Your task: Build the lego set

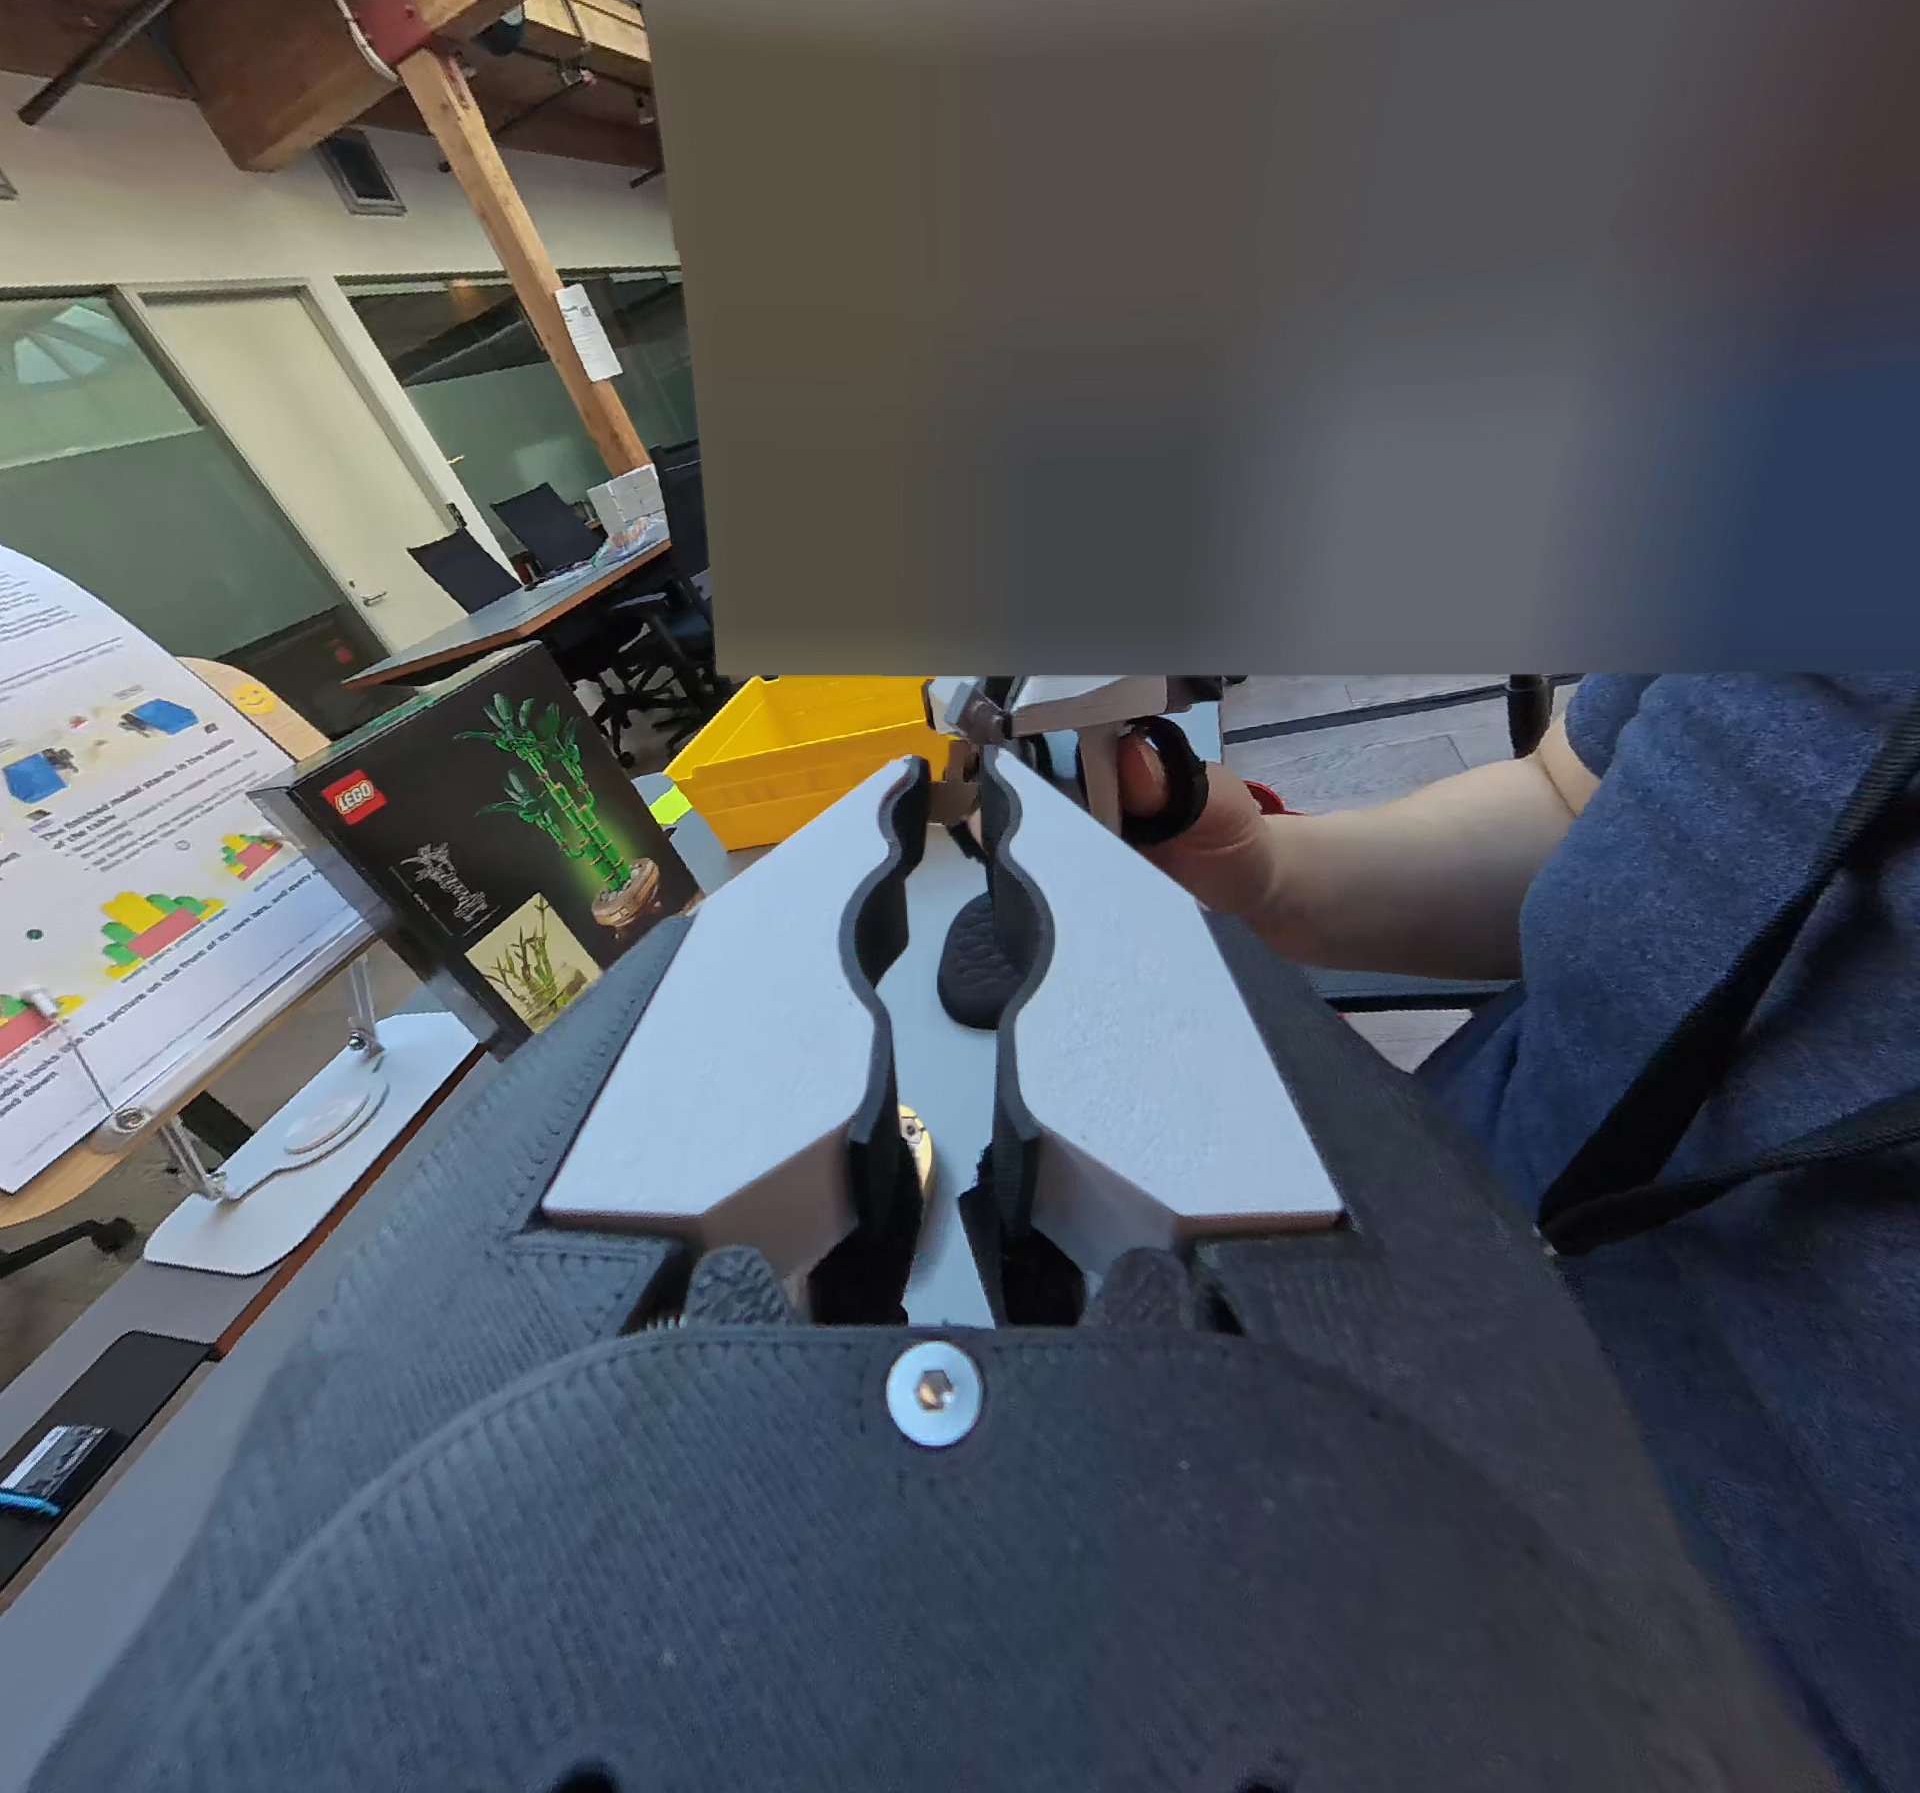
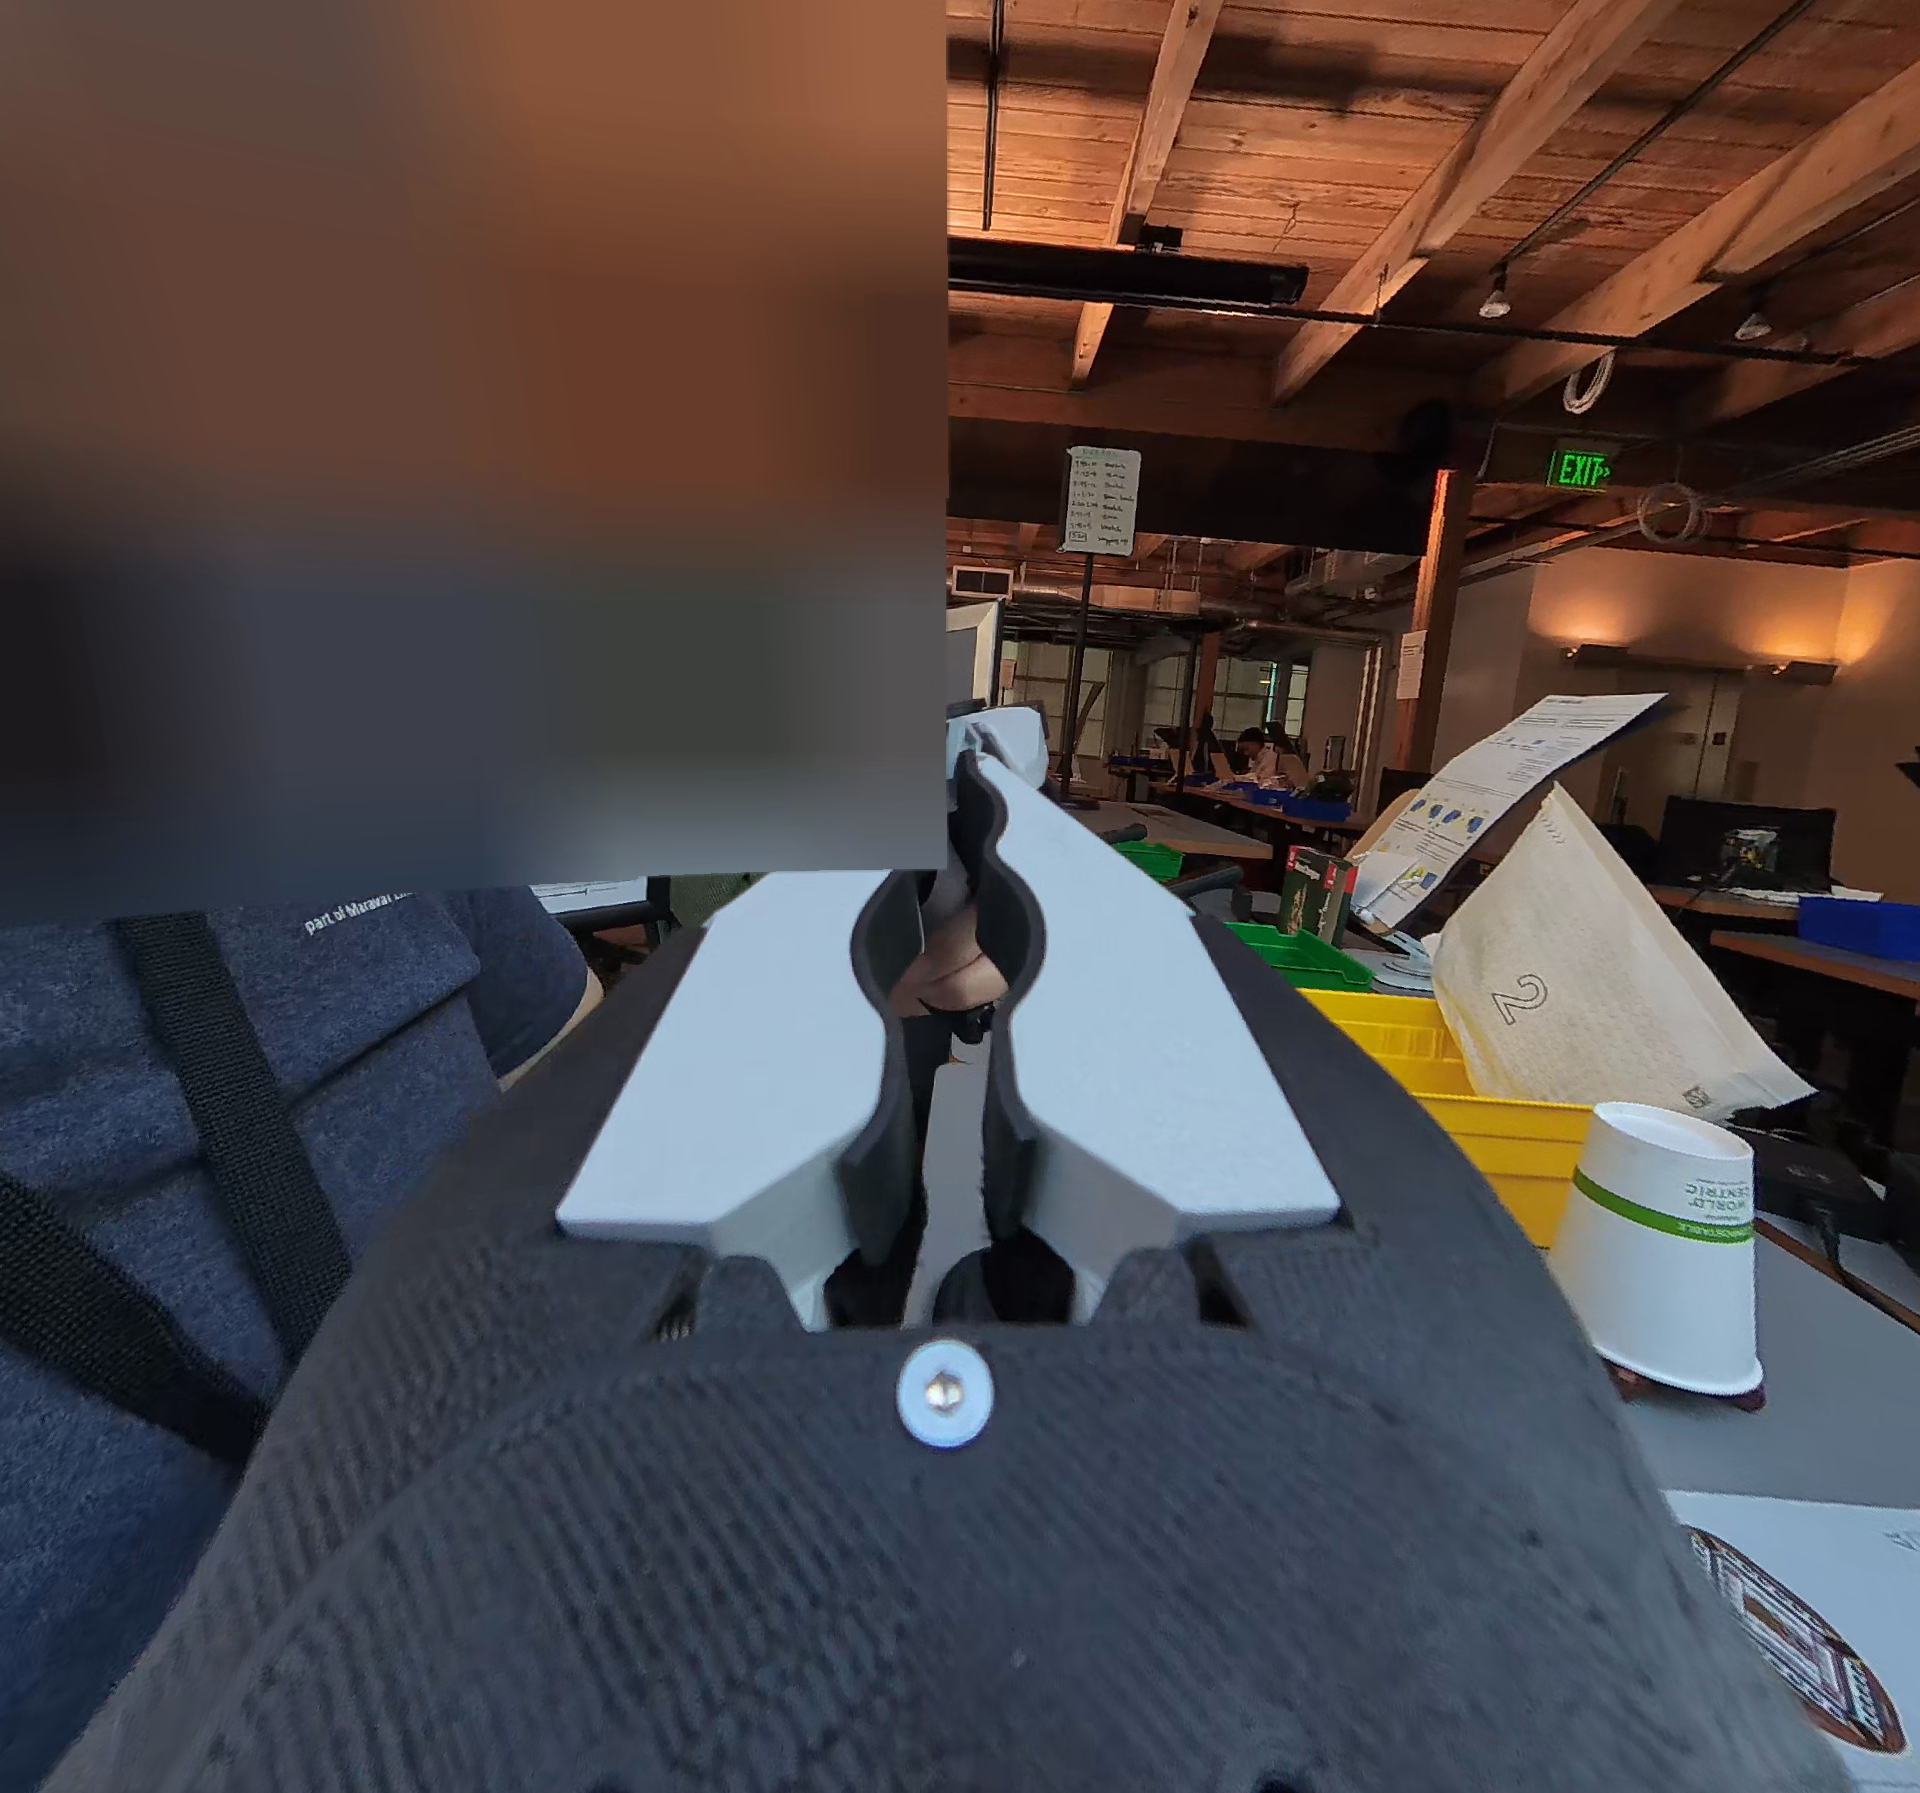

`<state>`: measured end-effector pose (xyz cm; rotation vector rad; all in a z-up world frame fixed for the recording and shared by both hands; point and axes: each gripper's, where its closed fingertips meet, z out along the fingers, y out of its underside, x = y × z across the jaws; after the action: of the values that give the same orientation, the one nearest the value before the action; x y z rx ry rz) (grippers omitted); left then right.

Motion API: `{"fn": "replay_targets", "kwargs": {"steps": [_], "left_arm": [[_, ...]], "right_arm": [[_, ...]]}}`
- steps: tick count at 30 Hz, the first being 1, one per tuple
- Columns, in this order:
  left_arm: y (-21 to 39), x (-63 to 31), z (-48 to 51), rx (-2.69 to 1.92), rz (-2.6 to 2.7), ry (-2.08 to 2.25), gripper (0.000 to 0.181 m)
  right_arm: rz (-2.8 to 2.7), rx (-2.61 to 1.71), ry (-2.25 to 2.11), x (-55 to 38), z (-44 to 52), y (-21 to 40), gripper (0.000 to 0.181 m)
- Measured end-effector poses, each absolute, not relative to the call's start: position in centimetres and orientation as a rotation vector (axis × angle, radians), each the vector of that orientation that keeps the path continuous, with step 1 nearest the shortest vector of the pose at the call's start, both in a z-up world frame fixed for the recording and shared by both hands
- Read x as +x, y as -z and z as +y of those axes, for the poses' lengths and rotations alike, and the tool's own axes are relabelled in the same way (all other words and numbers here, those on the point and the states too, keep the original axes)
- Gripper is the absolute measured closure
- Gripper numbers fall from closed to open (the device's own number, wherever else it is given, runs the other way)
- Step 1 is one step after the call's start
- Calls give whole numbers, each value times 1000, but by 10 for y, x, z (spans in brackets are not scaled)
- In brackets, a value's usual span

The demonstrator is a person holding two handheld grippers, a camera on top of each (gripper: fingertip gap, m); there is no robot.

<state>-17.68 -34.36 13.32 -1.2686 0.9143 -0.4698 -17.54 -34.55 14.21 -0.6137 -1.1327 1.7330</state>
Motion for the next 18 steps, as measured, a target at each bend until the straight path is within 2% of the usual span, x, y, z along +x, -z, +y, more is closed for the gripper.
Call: {"fn": "replay_targets", "kwargs": {"steps": [18], "left_arm": [[-127, -176, -342, -1311, 974, 426, 174]], "right_arm": [[-1321, -737, -1717, -175, -336, -130, 180]]}}
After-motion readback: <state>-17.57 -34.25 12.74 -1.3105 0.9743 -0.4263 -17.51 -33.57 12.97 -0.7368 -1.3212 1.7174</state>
